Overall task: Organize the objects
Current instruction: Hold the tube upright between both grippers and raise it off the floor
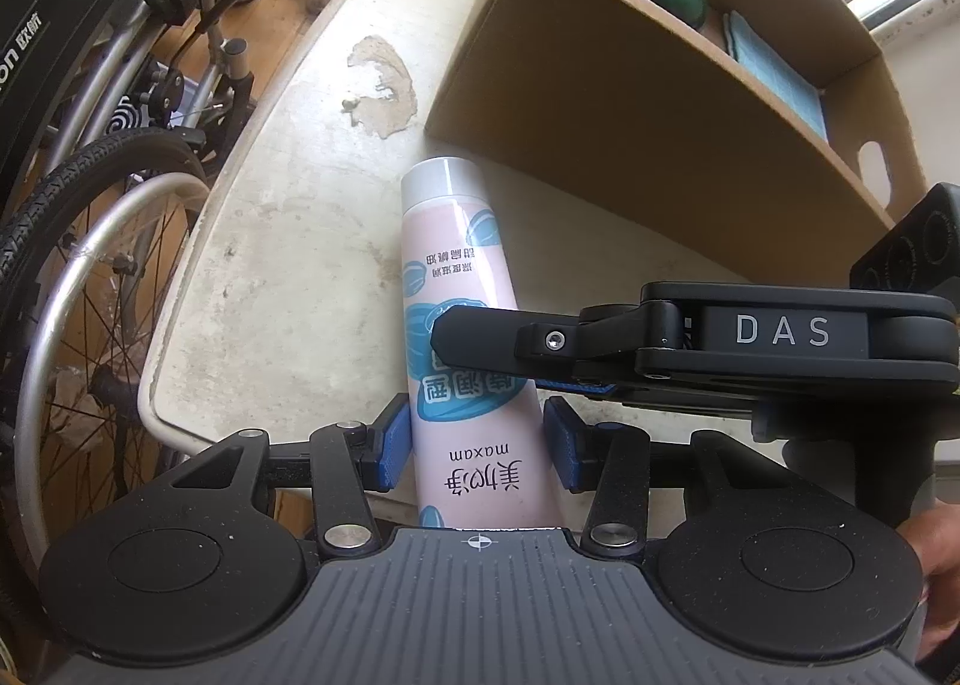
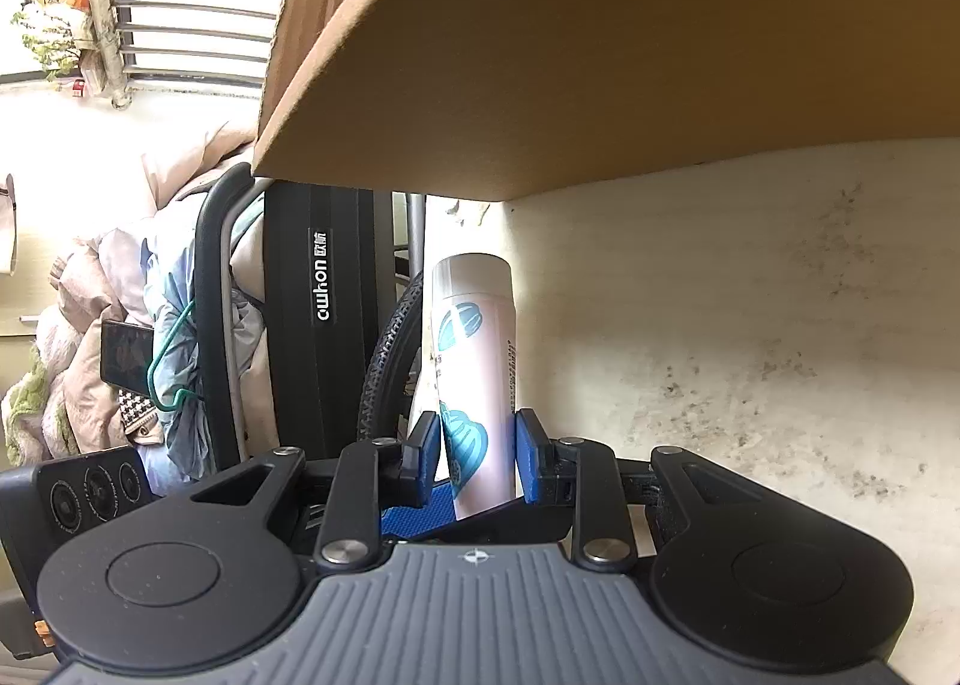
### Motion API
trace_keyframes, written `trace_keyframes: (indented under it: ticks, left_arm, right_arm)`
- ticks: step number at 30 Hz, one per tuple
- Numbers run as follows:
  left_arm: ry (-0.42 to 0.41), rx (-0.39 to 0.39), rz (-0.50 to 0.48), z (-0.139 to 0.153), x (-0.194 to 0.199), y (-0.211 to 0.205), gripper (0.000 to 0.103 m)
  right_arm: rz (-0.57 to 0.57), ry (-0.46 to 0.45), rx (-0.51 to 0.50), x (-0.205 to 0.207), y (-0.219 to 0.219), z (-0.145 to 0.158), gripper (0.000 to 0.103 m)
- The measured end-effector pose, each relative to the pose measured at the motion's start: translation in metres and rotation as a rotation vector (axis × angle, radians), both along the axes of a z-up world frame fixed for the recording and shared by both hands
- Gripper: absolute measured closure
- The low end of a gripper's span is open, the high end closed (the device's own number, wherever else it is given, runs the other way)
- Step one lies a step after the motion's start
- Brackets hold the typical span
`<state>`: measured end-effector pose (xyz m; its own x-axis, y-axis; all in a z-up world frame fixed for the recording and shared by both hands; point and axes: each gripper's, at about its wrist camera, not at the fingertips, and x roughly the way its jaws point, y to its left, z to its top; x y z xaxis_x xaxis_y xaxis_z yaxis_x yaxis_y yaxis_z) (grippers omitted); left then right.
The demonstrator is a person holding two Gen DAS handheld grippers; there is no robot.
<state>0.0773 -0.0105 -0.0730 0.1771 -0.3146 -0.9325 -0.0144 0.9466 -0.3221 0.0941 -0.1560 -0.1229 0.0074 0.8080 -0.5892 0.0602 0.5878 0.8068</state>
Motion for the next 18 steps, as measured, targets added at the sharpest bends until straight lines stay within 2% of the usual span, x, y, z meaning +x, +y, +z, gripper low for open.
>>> trace_keyframes:
  ticks: [18]
  left_arm:
    - [-0.017, -0.001, 0.032, 0.010, -0.005, 0.015, 0.057]
  right_arm:
    - [0.034, -0.022, 0.020, -0.001, 0.018, 0.009, 0.073]
